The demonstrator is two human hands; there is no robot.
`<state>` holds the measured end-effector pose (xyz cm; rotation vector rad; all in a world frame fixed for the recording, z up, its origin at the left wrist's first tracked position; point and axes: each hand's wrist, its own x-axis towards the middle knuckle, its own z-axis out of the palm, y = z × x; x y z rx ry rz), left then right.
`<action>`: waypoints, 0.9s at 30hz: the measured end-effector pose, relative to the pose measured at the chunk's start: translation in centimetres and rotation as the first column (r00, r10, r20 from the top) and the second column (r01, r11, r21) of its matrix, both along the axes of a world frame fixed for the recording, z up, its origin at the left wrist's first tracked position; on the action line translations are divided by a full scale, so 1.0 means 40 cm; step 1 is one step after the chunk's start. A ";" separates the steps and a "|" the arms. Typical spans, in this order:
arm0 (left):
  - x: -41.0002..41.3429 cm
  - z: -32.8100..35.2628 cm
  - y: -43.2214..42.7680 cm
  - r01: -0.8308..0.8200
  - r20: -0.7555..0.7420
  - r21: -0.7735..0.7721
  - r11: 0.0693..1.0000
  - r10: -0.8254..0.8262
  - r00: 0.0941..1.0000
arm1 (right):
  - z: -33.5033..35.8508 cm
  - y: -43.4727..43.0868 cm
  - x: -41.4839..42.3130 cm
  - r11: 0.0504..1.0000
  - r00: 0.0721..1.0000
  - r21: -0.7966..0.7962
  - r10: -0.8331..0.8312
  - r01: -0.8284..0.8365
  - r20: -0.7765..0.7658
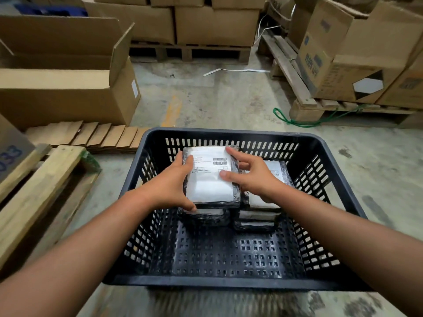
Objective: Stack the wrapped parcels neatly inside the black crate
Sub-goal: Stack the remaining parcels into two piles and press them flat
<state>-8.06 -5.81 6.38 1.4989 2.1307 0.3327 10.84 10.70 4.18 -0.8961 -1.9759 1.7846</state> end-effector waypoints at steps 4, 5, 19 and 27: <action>-0.003 -0.041 0.004 -0.018 0.024 -0.051 0.999 0.019 1.000 | 0.004 -0.020 -0.047 0.943 0.941 0.264 0.112 -0.202 0.321; -0.004 -0.050 0.004 -0.024 0.024 -0.052 0.998 0.025 0.999 | 0.003 -0.028 -0.057 0.932 0.924 0.282 0.113 -0.226 0.365; -0.021 -0.078 0.036 -0.056 0.092 -0.095 0.994 0.065 0.994 | -0.018 -0.046 -0.069 0.774 0.741 0.400 0.128 -0.490 0.659; -0.034 -0.091 0.069 -0.052 0.091 -0.137 0.989 0.065 0.994 | -0.070 -0.003 -0.040 0.569 0.627 0.533 -0.039 -0.626 0.778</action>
